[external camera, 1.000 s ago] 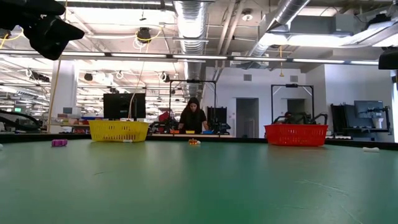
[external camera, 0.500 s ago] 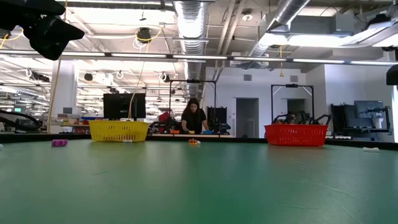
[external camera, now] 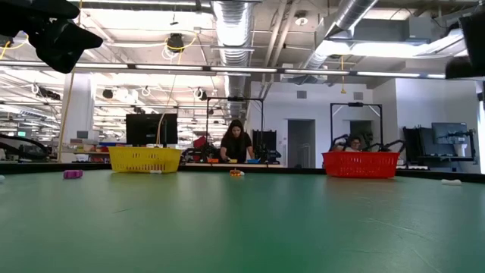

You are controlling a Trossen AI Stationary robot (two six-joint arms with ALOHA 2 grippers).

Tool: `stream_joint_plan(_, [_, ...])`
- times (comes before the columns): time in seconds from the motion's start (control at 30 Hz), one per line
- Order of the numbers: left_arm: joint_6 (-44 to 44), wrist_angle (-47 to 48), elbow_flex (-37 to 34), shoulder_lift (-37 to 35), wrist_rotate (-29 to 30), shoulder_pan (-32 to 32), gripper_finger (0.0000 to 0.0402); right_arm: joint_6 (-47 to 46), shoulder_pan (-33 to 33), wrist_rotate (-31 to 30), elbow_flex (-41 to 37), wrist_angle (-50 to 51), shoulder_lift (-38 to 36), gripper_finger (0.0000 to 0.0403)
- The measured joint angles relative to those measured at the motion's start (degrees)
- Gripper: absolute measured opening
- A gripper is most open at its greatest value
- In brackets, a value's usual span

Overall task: Sort Halloween decoration
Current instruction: Put the pumpkin toy into the orange bin

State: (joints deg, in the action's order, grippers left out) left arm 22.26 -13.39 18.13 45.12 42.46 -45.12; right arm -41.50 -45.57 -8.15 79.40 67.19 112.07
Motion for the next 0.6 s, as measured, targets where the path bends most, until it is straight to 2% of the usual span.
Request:
stream_joint_plan(0.13, [0.0,0.0,0.0,-0.01,-0.01,-0.01,0.0197,1.49,1.22,-2.41,2.74,5.76,-0.04,0.0134])
stream_joint_plan(0.27, [0.0,-0.02,0.0,0.0,0.0,0.0,0.0197,5.66,5.38,-4.43,4.5,7.8,-0.24,0.0124])
stream_joint_plan(0.43, [0.06,-0.01,0.0,0.0,0.0,-0.01,0.0197,11.34,15.21,-4.52,5.87,7.73,-0.32,0.0128])
stream_joint_plan(0.6, [0.48,0.0,0.0,0.0,0.0,0.0,0.0197,17.64,27.94,-5.31,6.54,12.89,-0.34,0.0128])
